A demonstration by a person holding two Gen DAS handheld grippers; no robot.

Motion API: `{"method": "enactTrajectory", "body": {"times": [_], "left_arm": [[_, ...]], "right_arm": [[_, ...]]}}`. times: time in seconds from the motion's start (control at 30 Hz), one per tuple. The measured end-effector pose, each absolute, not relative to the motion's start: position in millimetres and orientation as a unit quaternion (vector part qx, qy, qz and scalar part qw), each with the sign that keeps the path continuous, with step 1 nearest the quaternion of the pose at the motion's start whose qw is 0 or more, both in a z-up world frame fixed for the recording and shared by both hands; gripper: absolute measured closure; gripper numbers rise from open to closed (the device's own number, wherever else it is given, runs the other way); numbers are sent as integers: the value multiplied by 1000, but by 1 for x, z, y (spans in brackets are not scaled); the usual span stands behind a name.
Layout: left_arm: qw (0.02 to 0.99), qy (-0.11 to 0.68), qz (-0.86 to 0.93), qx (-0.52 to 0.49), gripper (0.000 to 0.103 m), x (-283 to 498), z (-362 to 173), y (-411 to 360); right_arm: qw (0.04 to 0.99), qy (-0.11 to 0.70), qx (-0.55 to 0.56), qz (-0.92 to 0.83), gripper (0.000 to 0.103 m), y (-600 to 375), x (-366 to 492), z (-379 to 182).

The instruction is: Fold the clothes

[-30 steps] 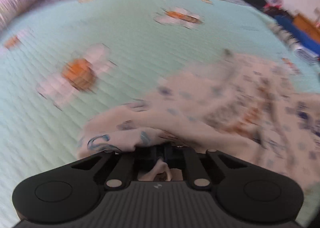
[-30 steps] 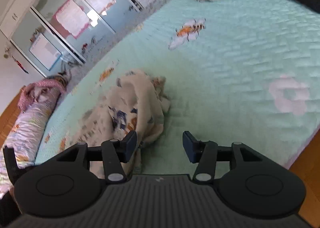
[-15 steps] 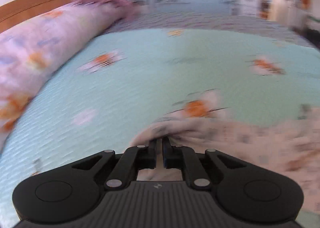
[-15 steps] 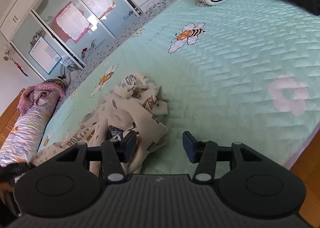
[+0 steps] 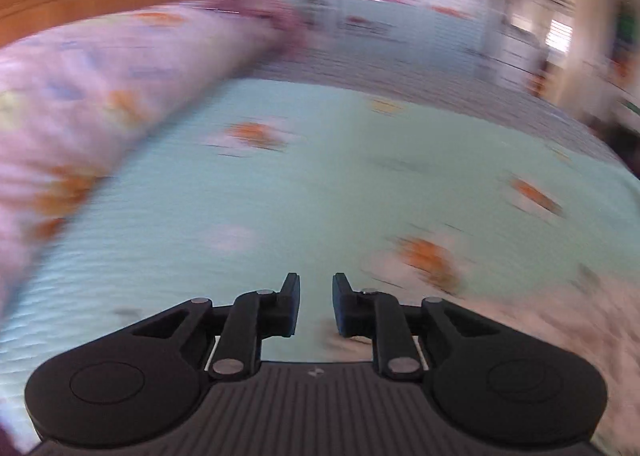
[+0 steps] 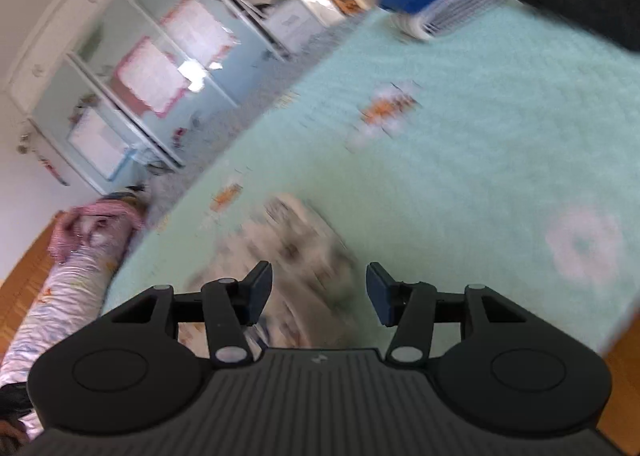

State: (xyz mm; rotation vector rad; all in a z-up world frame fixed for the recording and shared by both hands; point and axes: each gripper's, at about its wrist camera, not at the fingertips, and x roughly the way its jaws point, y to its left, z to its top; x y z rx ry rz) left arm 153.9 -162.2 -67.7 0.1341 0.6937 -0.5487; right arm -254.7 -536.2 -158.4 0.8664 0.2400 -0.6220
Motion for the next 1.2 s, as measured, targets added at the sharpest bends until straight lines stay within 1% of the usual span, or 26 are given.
{"method": "enactTrajectory", "body": {"times": [0.03,0.07,0.1,0.13,0.23,0.3,0.43,0.5,0.53,0.57,0.6,0.63,0.7,0.8,0.83,0.87,0.9,0.93,0.97,1.03,1.13,1.2], "left_arm": [[892,333,-295,82,75,147,-72,-184],[881,329,-324,101,67,139,-76,-207],[872,324,-348,119,62,134,-81,-228],[862,320,-369,137,57,130,-86,-249],[839,324,-396,188,54,124,-109,-307],[824,338,-403,212,53,119,-127,-336],[814,351,-407,219,46,99,-149,-349],[814,359,-403,214,45,94,-159,-341],[814,363,-401,211,45,91,-162,-336],[815,368,-398,207,45,89,-165,-331],[815,369,-398,204,45,87,-165,-328],[815,369,-399,201,45,86,-165,-326],[815,368,-401,196,45,84,-164,-322],[820,357,-406,188,45,79,-155,-318],[822,354,-405,184,45,78,-153,-317],[825,353,-404,176,45,79,-151,-315],[829,351,-403,168,45,80,-149,-314],[832,348,-402,160,45,81,-147,-313],[836,344,-400,151,45,83,-145,-311],[840,338,-401,140,45,88,-139,-308],[842,326,-402,153,45,100,-130,-315],[843,324,-400,158,44,112,-126,-324]], "right_arm": [[864,117,404,-278,37,-546,-246,-150],[874,124,394,-258,32,-557,-233,-141],[883,131,381,-242,30,-567,-220,-134],[891,139,367,-227,25,-577,-206,-127],[904,180,325,-213,25,-607,-157,-119],[903,216,309,-206,25,-625,-124,-125],[890,288,284,-212,24,-647,-71,-152],[879,326,278,-210,25,-644,-51,-170],[878,340,275,-196,44,-638,-44,-177],[881,355,257,-181,81,-631,-36,-180],[887,363,221,-180,93,-622,-28,-179],[893,368,185,-179,93,-613,-21,-176],[909,343,136,-193,93,-609,-9,-154],[925,274,131,-230,91,-623,-5,-109],[927,259,135,-235,88,-628,-6,-98],[926,264,131,-235,73,-629,-5,-93],[922,282,129,-234,62,-629,-4,-95],[914,302,124,-240,50,-626,-6,-100],[907,317,112,-254,49,-619,-11,-107],[904,317,98,-270,48,-605,-29,-117],[907,293,132,-272,46,-590,-63,-126],[908,251,164,-293,39,-583,-96,-131]]}}
